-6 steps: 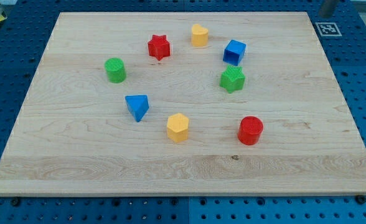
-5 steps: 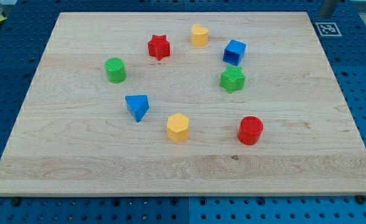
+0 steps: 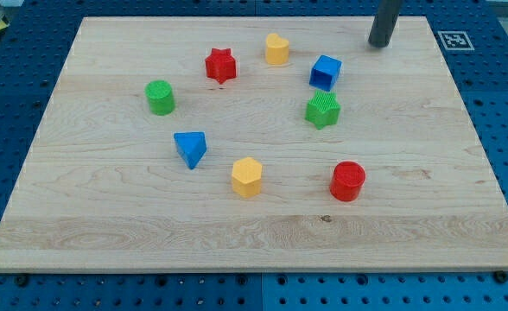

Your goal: Slide the yellow heart a bit left

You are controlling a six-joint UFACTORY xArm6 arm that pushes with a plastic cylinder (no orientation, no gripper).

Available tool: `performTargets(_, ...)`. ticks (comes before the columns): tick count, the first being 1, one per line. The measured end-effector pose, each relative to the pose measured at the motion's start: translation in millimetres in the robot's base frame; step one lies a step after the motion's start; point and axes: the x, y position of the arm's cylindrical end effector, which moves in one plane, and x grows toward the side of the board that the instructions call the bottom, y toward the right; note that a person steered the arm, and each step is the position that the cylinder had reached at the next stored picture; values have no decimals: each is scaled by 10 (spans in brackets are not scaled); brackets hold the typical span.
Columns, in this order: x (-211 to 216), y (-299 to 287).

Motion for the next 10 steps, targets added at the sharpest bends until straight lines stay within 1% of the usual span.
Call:
performTargets(1, 141, 0)
performTargets(2, 690, -40)
performTargets(3, 690, -41)
performTargets(4, 465, -257)
performTargets(5, 173, -613)
performTargets(6, 153, -865)
performTargets(7, 90, -1300)
performTargets(10, 68, -1360)
